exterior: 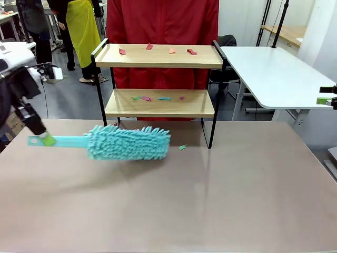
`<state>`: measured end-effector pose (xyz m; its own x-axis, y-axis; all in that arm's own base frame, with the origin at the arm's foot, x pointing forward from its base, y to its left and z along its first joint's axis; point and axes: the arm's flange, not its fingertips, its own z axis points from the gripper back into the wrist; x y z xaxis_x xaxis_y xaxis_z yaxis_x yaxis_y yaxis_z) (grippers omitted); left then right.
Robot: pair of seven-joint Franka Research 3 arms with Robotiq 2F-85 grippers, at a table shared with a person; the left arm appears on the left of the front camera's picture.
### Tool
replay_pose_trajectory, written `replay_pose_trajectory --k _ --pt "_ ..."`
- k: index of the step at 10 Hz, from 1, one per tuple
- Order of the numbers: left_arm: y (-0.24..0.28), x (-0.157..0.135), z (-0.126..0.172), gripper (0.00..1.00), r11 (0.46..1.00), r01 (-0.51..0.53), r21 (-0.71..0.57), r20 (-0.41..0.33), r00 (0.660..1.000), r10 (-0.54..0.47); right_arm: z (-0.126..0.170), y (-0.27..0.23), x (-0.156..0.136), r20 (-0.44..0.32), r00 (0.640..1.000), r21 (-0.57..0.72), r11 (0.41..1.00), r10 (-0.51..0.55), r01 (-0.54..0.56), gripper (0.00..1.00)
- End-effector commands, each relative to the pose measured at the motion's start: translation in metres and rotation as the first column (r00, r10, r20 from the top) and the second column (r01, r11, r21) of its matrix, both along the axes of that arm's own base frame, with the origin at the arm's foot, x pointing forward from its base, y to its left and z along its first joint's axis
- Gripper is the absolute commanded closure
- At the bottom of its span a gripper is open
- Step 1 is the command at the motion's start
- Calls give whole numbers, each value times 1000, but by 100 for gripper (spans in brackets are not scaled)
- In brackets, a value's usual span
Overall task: Clean the shelf.
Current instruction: Clean the specific section of the Shelf indicated by the human with the Duster.
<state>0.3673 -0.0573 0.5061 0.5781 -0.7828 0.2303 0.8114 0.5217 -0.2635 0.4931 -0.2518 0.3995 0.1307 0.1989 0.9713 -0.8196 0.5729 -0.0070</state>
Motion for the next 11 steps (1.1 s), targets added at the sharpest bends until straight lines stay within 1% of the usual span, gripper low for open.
replay_pose_trajectory --k 1,2,4,6,7,8,9,10,11 --pt "7 -14 38 87 987 45 153 8 999 -47 3 2 1 6 1000 -2 1000 2 -2 0" --pt "12 -20 64 87 970 68 235 27 997 -77 3 2 1 6 1000 -2 1000 2 -2 0" --pt "16 -23 114 87 914 118 388 45 988 -147 3 2 1 6 1000 -2 1000 2 -2 0" --pt "14 -24 146 87 861 154 485 25 982 -190 3 2 1 6 1000 -2 1000 2 -2 0" --pt "14 -23 159 87 828 160 538 1 982 -190 3 2 1 6 1000 -2 1000 2 -2 0" --pt "11 -28 172 87 813 171 557 -7 980 -200 3 2 1 6 1000 -2 1000 2 -2 0" --pt "8 -32 181 87 810 165 563 14 978 -209 3 2 1 6 1000 -2 1000 2 -2 0" --pt "7 -34 181 87 767 100 634 58 982 -177 3 2 1 6 1000 -2 1000 2 -2 0" --pt "9 -30 170 87 826 149 544 15 982 -187 3 2 1 6 1000 -2 1000 2 -2 0"
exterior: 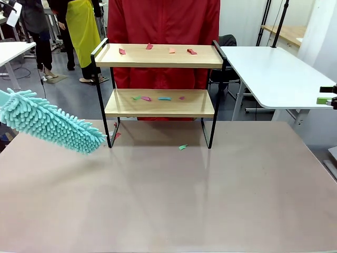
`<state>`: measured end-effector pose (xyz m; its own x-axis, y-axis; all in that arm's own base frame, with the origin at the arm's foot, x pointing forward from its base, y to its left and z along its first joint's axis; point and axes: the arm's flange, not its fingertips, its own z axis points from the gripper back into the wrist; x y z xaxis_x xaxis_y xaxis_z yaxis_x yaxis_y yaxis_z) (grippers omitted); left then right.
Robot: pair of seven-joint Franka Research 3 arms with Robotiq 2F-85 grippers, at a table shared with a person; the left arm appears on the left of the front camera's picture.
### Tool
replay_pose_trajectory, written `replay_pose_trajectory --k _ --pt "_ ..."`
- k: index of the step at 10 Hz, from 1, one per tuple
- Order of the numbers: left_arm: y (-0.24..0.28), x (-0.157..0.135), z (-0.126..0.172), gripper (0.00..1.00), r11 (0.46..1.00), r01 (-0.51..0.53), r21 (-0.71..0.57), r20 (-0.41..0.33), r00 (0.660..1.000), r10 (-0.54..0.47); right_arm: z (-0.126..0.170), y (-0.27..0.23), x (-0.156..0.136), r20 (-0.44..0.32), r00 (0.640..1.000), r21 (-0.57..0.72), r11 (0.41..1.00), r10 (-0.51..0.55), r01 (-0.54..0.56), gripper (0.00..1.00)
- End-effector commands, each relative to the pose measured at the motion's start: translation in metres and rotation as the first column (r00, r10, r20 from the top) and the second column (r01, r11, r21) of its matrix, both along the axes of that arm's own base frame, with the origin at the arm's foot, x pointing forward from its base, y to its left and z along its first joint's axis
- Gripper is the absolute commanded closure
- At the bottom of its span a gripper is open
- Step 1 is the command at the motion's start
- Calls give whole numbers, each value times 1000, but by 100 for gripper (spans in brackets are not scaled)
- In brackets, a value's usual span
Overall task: Clean the shelf.
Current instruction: Clean the specific section of the Shelf indicated by the human with the Duster.
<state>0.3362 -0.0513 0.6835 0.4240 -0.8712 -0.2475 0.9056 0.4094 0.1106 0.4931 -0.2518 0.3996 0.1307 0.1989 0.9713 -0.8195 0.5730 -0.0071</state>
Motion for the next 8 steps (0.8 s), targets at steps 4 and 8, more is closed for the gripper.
replay_pose_trajectory --k 4,8 --pt "3 1 -7 87 999 -7 -38 -23 1000 6 3 2 1 6 1000 -2 1000 2 -2 0" --pt "3 1 -7 87 999 -7 -38 -23 1000 6 3 2 1 6 1000 -2 1000 2 -2 0"
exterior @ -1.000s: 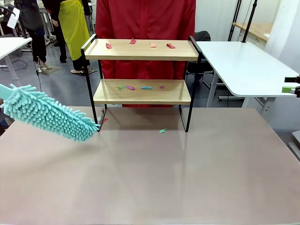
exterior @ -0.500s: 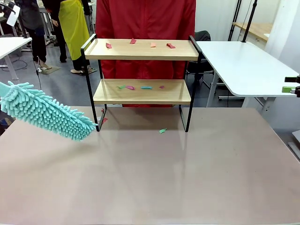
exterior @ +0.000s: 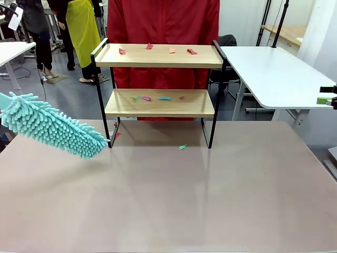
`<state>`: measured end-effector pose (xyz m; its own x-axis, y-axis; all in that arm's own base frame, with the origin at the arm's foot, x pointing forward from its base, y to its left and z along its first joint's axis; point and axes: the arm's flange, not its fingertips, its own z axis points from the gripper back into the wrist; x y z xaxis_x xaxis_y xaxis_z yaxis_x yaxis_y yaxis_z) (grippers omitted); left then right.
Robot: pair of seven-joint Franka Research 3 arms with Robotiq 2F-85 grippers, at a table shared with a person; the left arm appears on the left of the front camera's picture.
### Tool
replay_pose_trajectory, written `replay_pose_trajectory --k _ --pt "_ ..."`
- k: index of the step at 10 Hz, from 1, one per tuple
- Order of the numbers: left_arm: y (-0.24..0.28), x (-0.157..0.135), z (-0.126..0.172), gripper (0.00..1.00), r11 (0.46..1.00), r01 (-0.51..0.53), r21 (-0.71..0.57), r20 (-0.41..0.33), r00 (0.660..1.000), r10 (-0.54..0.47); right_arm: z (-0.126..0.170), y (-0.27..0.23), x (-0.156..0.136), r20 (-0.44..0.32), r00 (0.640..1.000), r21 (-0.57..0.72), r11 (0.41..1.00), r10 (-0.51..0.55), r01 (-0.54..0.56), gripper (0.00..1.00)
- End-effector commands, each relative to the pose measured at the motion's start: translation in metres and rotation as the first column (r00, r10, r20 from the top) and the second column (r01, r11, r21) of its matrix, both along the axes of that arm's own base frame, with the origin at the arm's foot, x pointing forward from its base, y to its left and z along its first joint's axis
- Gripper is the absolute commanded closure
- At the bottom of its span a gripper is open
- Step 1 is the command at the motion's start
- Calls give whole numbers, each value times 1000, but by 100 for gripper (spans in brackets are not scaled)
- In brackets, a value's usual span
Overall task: Clean the shelf.
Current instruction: Clean the specific section of the Shelf indicated by the human with the Duster.
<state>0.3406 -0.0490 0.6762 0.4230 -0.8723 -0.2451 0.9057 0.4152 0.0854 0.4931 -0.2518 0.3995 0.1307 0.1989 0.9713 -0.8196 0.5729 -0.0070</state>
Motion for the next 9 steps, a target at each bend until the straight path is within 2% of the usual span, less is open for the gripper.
replay_pose_trajectory --k 1,9 --pt "0 -3 0 87 1000 -2 -25 -1 1000 2 3 2 1 6 1000 -2 1000 2 -2 0" --pt "0 -3 0 87 1000 -2 -25 -1 1000 2 3 2 1 6 1000 -2 1000 2 -2 0"
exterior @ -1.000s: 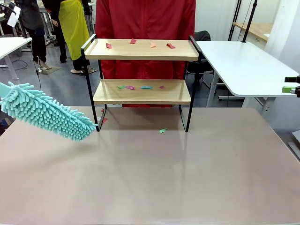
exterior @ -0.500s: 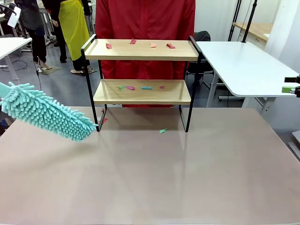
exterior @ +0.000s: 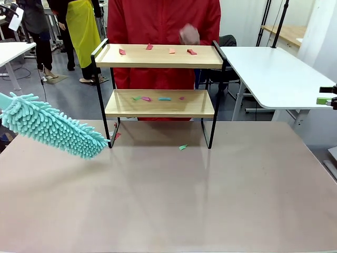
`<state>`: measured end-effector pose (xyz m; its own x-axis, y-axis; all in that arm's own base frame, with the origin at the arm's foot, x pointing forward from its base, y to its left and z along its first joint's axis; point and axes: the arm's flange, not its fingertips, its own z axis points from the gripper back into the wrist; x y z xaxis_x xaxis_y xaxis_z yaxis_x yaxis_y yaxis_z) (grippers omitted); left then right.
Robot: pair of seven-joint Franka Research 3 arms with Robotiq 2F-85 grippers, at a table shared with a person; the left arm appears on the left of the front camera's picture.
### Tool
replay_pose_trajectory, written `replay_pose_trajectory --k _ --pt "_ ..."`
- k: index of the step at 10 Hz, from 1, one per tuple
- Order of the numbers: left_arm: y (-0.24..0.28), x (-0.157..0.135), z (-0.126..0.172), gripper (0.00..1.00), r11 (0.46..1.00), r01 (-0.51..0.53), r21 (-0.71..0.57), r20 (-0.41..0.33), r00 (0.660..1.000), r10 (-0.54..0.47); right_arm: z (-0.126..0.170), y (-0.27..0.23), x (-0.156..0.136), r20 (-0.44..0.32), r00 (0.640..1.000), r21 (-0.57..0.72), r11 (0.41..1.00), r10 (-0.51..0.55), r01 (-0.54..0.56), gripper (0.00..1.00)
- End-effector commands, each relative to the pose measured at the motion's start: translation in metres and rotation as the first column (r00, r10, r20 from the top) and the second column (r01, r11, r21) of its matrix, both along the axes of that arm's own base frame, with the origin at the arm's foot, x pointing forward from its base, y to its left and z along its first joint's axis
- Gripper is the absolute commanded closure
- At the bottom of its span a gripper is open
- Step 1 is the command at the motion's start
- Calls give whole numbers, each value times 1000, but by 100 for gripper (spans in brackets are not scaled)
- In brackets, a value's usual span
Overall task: Clean the shelf.
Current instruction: Clean the specific section of the Shelf indicated by the human with the Duster.
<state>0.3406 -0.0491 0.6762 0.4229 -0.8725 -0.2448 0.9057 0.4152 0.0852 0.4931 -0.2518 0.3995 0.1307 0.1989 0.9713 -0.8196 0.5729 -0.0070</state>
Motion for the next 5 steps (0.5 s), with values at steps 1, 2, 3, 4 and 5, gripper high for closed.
replay_pose_trajectory --k 1,2,3,4,5 --pt "0 -3 0 87 1000 -2 -24 -1 1000 2 3 2 1 6 1000 -2 1000 2 -2 0" --pt "0 -3 0 87 1000 -2 -24 -1 1000 2 3 2 1 6 1000 -2 1000 2 -2 0" --pt "0 -3 0 87 1000 -2 -24 -1 1000 2 3 2 1 6 1000 -2 1000 2 -2 0" --pt "0 -3 0 87 1000 -2 -24 -1 1000 2 3 2 1 6 1000 -2 1000 2 -2 0" --pt "0 -3 0 87 1000 -2 -24 -1 1000 2 3 2 1 6 1000 -2 1000 2 -2 0"
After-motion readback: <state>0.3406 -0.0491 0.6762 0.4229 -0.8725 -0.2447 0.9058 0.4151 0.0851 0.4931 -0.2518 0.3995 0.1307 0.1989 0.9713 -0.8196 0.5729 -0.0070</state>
